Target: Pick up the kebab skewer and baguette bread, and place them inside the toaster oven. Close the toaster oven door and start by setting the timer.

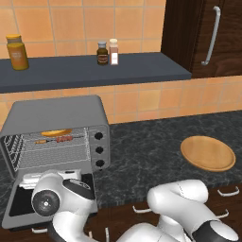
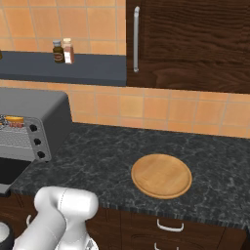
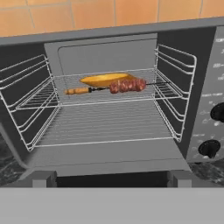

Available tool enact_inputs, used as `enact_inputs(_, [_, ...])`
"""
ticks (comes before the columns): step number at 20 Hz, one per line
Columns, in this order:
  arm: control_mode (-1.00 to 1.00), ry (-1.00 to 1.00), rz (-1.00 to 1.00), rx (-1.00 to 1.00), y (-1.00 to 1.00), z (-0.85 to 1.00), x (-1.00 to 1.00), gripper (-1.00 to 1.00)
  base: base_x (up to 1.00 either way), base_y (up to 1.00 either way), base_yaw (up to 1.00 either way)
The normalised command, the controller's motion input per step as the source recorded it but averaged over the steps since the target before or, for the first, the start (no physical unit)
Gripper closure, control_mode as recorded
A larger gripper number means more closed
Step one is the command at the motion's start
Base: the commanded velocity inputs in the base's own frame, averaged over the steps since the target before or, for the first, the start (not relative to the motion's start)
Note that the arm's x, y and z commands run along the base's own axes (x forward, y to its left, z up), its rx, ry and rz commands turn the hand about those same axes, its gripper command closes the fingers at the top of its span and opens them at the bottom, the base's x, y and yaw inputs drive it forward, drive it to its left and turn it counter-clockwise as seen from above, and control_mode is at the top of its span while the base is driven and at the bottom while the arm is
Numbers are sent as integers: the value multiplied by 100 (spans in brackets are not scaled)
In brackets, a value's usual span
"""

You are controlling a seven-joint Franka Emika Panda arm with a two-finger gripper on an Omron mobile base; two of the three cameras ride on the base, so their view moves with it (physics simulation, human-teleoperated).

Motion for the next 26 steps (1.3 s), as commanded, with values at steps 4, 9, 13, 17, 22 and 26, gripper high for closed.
enact_inputs(4, [-100,6,0,0,0,0,-53,-100,0,0,0])
enact_inputs(9, [-100,2,0,0,0,0,-37,-100,0,0,0])
enact_inputs(13, [-100,0,0,0,-1,0,-18,-100,0,0,0])
enact_inputs(17, [-100,1,0,0,0,-13,-50,-100,0,0,0])
enact_inputs(22, [-100,0,0,0,-1,-22,-45,-100,0,0,0])
enact_inputs(26, [-100,0,0,-1,-2,-33,-25,-100,0,0,0])
